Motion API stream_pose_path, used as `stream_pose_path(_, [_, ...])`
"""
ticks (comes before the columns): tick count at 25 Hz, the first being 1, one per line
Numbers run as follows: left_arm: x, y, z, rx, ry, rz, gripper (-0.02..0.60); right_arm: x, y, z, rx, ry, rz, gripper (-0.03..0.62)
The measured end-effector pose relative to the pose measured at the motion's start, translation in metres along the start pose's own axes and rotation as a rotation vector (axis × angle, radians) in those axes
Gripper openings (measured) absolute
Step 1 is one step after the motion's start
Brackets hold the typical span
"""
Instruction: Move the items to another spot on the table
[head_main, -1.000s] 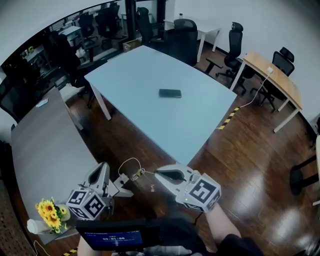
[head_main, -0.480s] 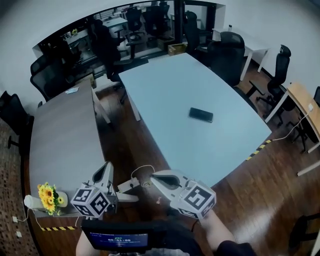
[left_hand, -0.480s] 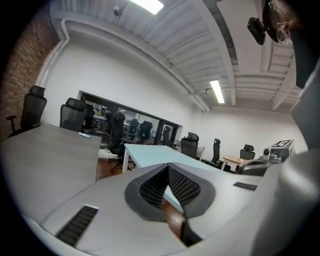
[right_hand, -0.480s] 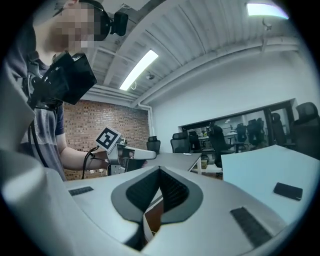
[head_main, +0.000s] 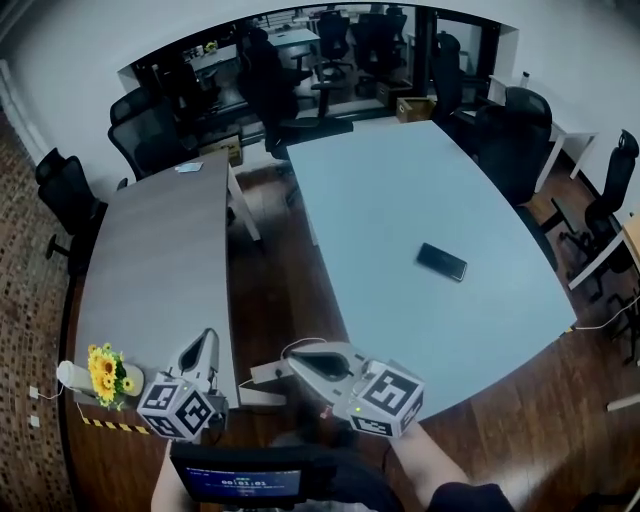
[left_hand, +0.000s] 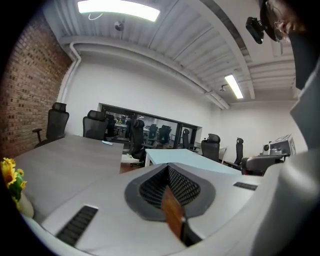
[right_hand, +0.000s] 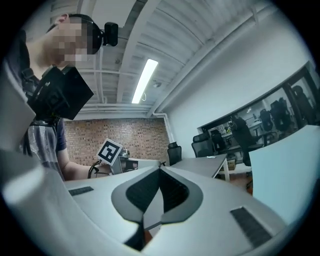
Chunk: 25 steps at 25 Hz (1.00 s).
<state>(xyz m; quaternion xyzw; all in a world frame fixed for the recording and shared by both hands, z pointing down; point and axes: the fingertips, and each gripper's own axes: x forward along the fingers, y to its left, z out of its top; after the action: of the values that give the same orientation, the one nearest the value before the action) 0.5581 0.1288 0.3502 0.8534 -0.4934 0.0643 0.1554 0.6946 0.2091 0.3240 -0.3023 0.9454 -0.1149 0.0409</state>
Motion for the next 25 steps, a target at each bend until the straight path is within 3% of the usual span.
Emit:
stream_pose_path(6, [0.03, 0.026, 0.003, -0.045, -0.021, 0.022, 0.006, 0.023, -0.034, -0.006, 0.007, 0.07, 0.011, -0.02])
stream_pose_path(11, [0.066, 0.072, 0.013, -0.158, -0.056, 0.018, 0.006, 0.065, -0.058, -0.009, -0.056, 0.156, 0.08, -0.02])
stream_pose_path(14, [0.094, 0.1, 0.02, -0.112, -0.042, 0.006, 0.006, 0.103, -0.087, -0.011, -0.09, 0.198, 0.066, -0.02])
stream_pose_path(19, [0.125, 0.139, 0.062, 0.001, -0.053, -0.062, 0.006, 0.17, -0.121, 0.009, -0.152, 0.205, 0.024, -0.019])
stream_pose_path(25, [0.158, 0.165, 0.071, 0.033, -0.037, -0.1, 0.006, 0.22, -0.151, 0.028, -0.125, 0.197, 0.018, -0.018])
